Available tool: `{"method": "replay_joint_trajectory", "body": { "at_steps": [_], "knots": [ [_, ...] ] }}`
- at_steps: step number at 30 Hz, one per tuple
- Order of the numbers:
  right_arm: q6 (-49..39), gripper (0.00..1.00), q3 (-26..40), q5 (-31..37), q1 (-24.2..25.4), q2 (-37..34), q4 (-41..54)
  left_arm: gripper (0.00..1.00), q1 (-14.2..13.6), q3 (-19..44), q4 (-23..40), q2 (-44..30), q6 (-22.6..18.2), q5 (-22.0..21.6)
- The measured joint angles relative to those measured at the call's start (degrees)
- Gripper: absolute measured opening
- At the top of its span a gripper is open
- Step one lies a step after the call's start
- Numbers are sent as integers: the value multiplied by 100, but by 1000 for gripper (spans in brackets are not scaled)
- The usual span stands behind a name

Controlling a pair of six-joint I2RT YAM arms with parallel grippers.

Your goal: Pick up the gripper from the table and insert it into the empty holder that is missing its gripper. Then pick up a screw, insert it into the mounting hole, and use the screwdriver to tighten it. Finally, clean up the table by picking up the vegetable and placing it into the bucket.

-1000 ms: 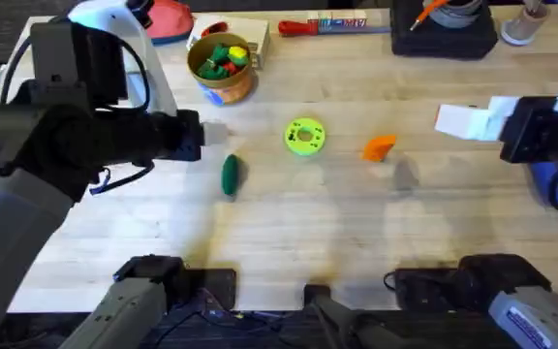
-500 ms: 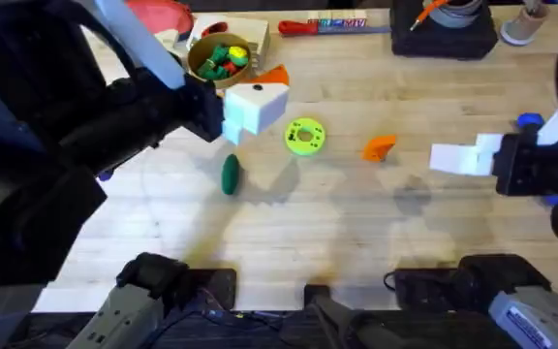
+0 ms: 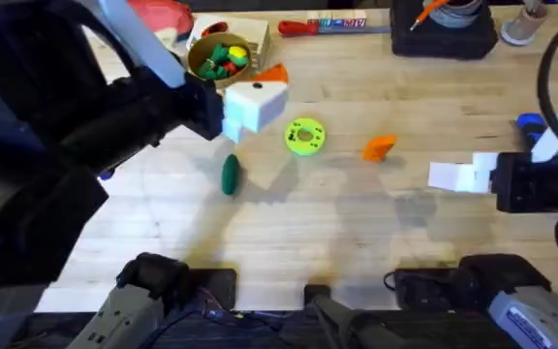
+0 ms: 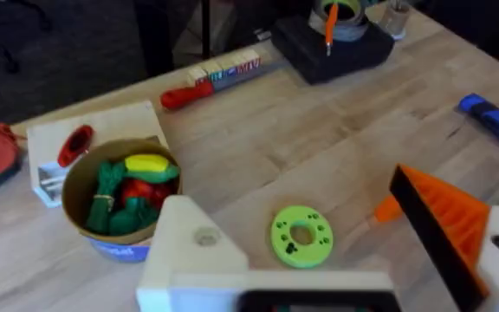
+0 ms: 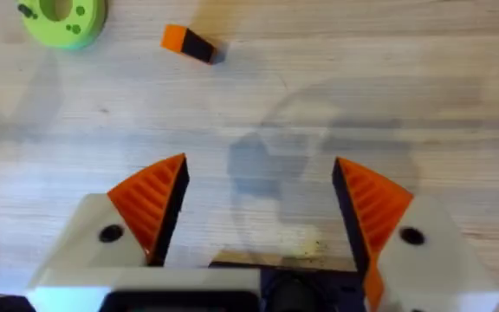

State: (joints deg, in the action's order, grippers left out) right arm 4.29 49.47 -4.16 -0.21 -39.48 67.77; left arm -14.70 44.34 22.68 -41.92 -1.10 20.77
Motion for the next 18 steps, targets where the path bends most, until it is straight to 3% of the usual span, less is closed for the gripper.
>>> {"method": "replay_joint_trajectory", "body": {
  "at_steps": [3,11,18],
  "knots": [
    [0,991,0,1,0,-2,-1,988,0,-323,-488,366,-4,-71],
    [-2,991,0,0,0,0,2,988,0,-2363,-1488,2747,-2,-128],
    [0,992,0,0,0,0,-1,988,0,-3752,-2237,3927,193,-130]
  ]
}}
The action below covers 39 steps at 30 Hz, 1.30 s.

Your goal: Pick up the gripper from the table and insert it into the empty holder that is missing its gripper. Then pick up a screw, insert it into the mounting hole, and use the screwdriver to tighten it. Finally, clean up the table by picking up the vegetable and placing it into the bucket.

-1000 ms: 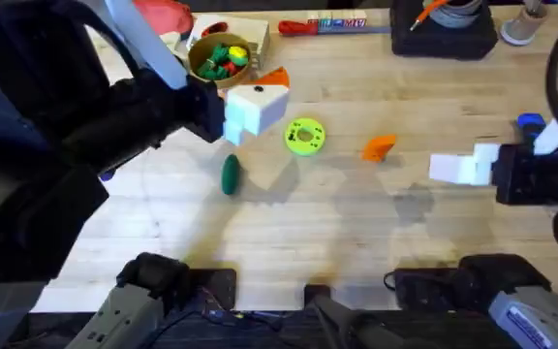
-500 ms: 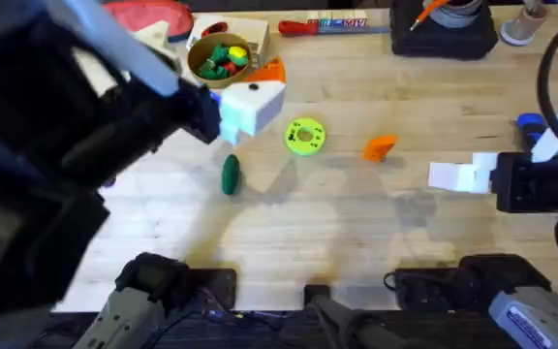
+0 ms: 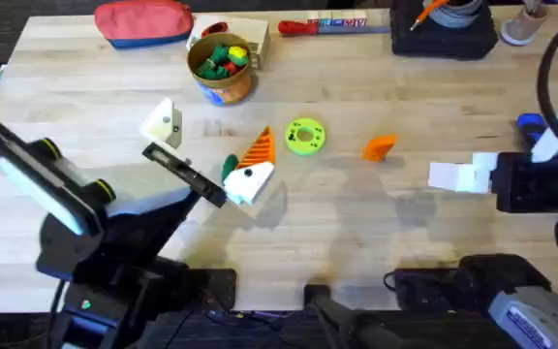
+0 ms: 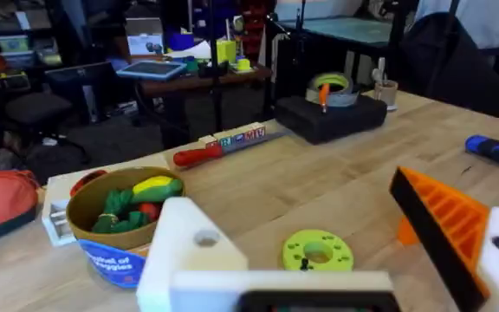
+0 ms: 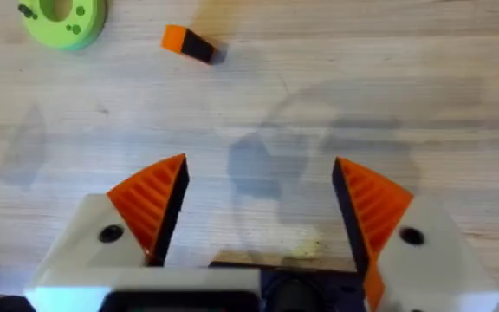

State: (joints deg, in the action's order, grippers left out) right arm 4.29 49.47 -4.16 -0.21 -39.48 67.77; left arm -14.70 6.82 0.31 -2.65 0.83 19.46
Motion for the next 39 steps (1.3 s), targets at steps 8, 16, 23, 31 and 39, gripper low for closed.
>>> {"method": "replay_joint_trajectory", "body": {
  "at_steps": [8,16,23,31,39],
  "knots": [
    [0,992,0,0,0,0,0,987,-4,-653,-328,233,143,7],
    [0,992,0,0,0,-2,2,988,-7,-651,287,233,161,24],
    [0,990,0,0,0,-1,0,988,-7,-649,289,234,162,24],
    [0,991,0,0,0,0,2,988,-7,-651,289,235,161,24],
    [0,992,0,0,0,0,2,988,-7,-650,287,234,168,77]
  ]
}}
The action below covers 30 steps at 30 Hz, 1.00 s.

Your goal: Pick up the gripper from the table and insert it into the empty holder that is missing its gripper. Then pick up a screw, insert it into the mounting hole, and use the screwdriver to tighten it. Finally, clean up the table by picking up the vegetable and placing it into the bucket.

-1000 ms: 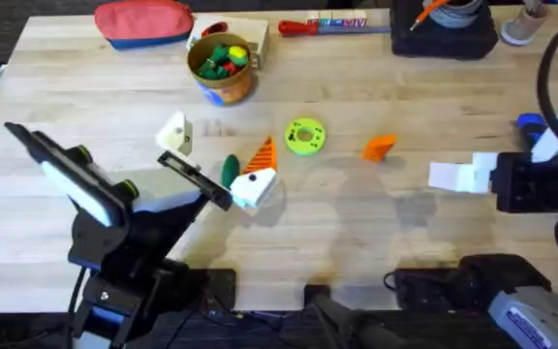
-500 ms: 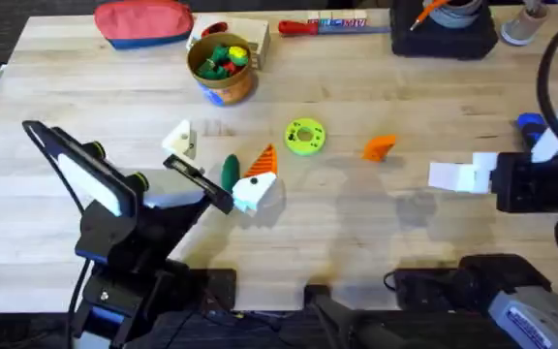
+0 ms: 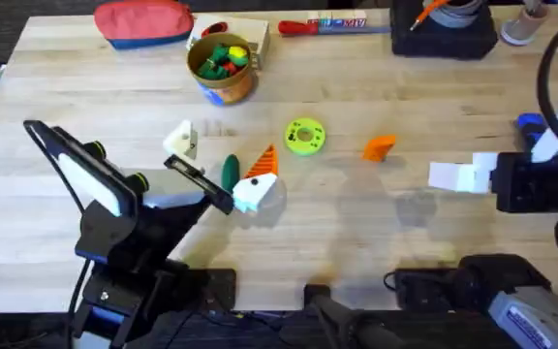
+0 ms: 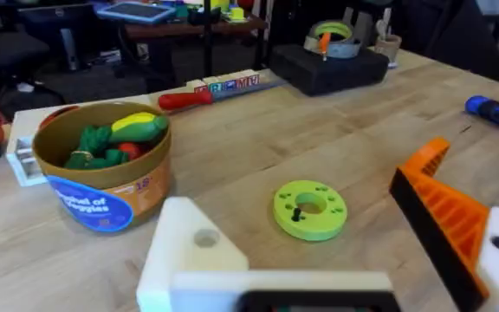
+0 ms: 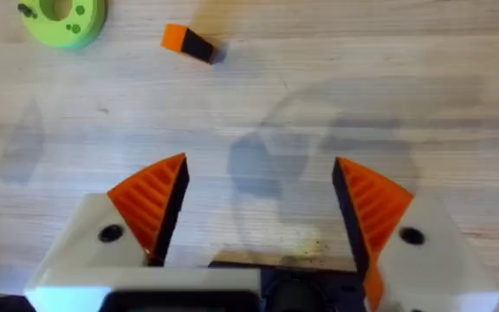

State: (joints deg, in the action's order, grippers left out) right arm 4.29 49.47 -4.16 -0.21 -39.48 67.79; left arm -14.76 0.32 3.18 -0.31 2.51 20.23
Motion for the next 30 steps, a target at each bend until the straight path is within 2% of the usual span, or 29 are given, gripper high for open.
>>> {"method": "replay_joint_trajectory", "body": {
  "at_steps": [3,4,7,10,12,15,22,30],
  "knots": [
    [0,991,0,0,0,-2,-2,988,0,0,-14,-1,8,333],
    [0,991,0,2,0,0,-2,988,0,0,-22,1,10,944],
    [0,991,0,2,0,0,-2,988,0,1,-17,-1,10,1641],
    [0,991,0,2,0,0,-7,988,0,-1,4,-1,10,2180],
    [0,992,0,0,0,-2,-10,988,0,-1,14,-1,10,2394],
    [101,991,0,-2,0,-1,-221,988,0,-1,28,1,10,2573],
    [1165,991,0,-131,0,-1,-1031,988,0,-1,39,0,10,2698],
    [2140,991,0,-153,0,0,-885,988,0,-1,42,1,10,2716]
  ]
}}
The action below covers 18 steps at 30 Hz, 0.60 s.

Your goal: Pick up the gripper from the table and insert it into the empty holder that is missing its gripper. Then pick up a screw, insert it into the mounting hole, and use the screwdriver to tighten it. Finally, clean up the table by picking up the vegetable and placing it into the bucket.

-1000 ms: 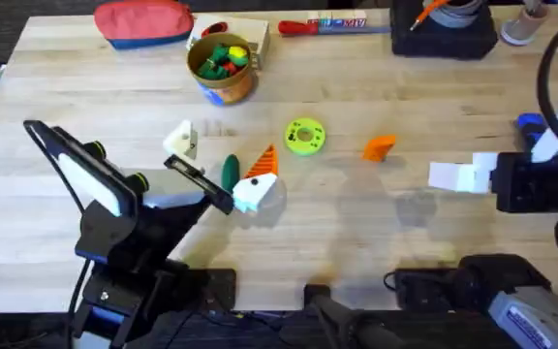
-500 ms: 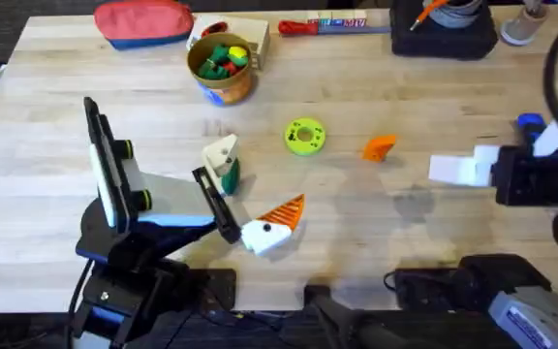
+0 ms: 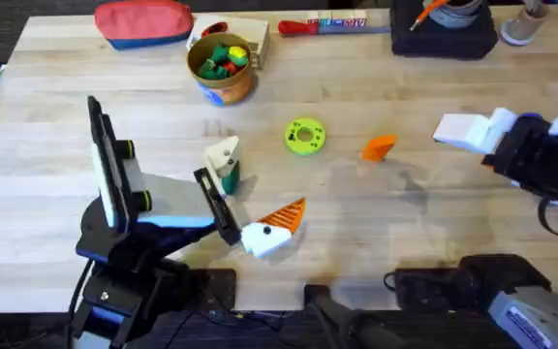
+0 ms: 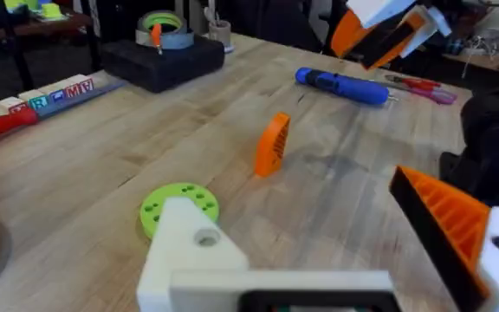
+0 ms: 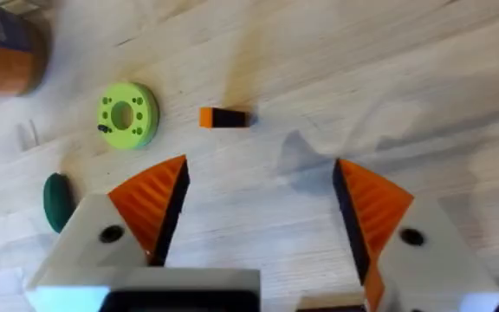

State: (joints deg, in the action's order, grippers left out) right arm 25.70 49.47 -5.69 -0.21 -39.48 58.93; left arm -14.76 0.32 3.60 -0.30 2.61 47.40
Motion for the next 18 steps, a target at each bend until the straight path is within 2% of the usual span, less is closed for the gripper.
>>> {"method": "replay_joint_trajectory", "body": {
  "at_steps": [10,18],
  "knots": [
    [242,991,0,-15,0,0,652,988,0,0,0,-2,0,0],
    [302,992,0,-23,0,-1,169,989,0,0,0,-2,0,0]
  ]
}}
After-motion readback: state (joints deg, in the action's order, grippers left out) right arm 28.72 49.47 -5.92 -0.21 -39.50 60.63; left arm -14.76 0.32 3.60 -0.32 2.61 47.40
